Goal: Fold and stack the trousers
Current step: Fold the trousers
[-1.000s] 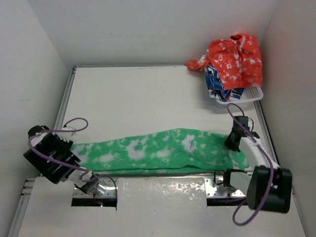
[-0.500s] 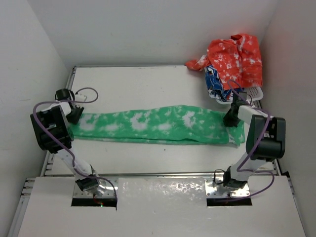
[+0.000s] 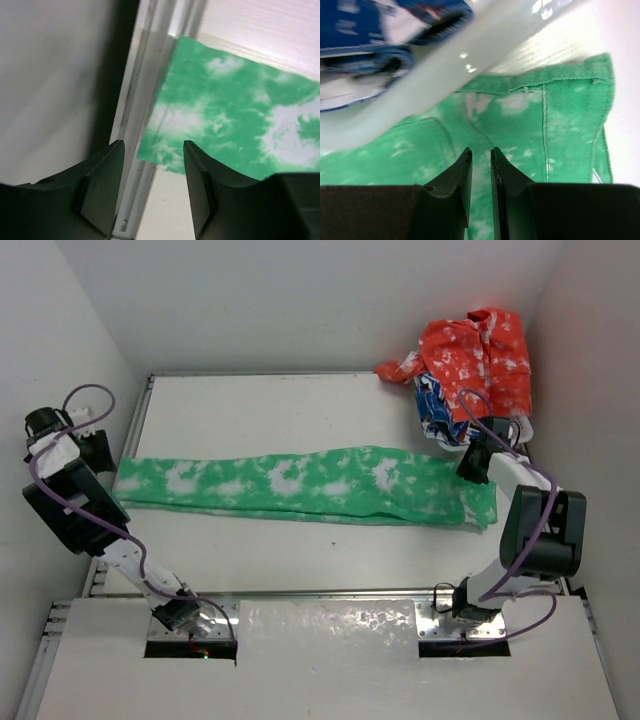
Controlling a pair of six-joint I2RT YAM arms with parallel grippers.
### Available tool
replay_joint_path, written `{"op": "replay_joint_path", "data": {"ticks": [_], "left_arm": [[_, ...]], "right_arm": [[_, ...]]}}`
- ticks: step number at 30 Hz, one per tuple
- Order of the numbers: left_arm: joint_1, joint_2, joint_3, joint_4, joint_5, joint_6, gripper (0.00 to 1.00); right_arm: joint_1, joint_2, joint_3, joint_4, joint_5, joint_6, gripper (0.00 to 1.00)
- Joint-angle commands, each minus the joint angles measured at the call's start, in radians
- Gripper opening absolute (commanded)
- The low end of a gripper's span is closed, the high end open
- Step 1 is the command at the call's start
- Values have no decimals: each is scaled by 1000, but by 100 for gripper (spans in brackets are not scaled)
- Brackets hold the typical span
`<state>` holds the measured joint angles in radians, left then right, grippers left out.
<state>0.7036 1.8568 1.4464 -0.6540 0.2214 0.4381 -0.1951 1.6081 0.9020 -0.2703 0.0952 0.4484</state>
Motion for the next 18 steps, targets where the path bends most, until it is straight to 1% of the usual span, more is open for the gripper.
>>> {"op": "replay_joint_path", "data": {"ticks": [1, 3, 4, 5, 7, 11, 14, 17, 18], "left_arm": [[-7, 94, 49, -113, 65, -153, 48], [11, 133, 36, -114, 58, -202, 49], [29, 146, 26, -107, 62, -225, 51], [34, 154, 17, -102, 70, -231, 56], [34, 179, -12, -93, 76, -233, 62], [36, 223, -44, -93, 50, -219, 62], [40, 220, -107, -62, 24, -196, 62], [46, 206, -147, -58, 42, -165, 35], [51, 202, -147, -68, 48, -157, 19]], "right_arm": [[-4, -74, 29, 8, -46, -50, 19], [-4, -89, 32, 3, -60, -47, 20], [-4, -106, 31, 3, -74, -42, 20], [-4, -115, 28, 5, -77, -39, 20], [-4, -148, 15, 6, -83, -31, 20], [-4, -198, -5, 0, -74, -33, 21], [-4, -229, -8, -9, -66, -34, 20], [-4, -247, -12, -12, -63, -33, 20], [-4, -251, -14, -10, -61, -34, 21]]}}
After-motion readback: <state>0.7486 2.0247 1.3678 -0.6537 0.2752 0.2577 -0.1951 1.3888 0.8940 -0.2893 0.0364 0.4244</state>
